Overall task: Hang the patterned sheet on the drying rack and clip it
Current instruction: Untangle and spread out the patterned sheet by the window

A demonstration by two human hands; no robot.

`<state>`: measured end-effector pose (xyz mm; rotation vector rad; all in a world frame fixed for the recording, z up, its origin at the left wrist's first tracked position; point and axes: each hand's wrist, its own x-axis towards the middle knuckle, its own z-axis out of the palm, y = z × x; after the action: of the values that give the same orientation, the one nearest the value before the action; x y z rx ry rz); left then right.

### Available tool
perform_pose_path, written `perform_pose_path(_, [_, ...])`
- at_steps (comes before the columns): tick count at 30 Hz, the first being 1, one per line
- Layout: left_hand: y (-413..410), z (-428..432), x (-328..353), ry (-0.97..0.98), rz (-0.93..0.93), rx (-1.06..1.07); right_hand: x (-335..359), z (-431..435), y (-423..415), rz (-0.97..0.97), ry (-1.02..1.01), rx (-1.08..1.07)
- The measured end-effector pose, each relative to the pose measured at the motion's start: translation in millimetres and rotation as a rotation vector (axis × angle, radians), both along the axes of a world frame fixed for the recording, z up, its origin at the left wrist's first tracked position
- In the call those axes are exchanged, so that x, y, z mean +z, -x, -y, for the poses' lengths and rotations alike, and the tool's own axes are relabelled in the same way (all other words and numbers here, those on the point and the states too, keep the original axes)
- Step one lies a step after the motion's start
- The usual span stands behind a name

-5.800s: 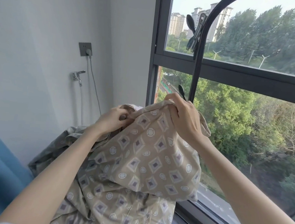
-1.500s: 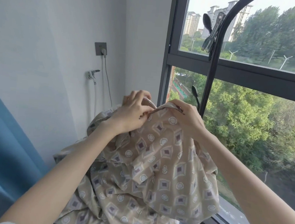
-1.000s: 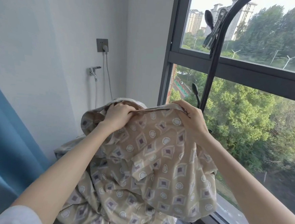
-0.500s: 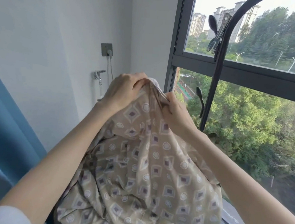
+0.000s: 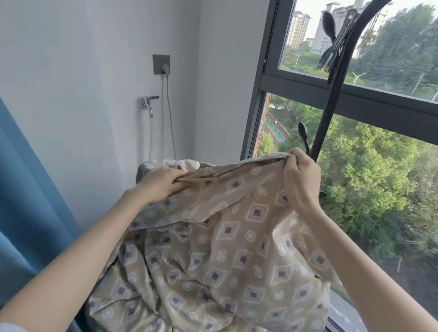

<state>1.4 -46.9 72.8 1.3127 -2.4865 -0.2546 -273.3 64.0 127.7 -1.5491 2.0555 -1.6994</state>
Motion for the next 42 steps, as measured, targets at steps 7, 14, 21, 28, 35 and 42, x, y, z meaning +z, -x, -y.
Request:
perform_pose_path(7, [29, -18, 28, 0.342, -0.156, -0.014, -11, -13, -15, -0.458, -0.344, 0.081])
perform_pose_path(14, [56, -43, 54, 0.381, -0.177, -0.14, -13, 0, -30, -0.765, -0.233, 0.183])
perform_pose_path(21, [28, -32, 40, -0.008, -0.07, -0.126, -10, -11, -31, -0.386, -0.011, 0.285])
perform_pose_path(28, [5, -11, 22, -0.029, 0.114, -0.025, -16, -17, -24, -0.223, 0.128, 0.289])
perform_pose_path(35, [21, -16, 78, 0.512, -0.438, 0.18, -24, -14, -1, -0.41, -0.216, 0.185])
perform_pose_path(42, [45, -35, 123, 0.503, -0.356, -0.094, 4, -10, -43, -0.194, -0.241, 0.585])
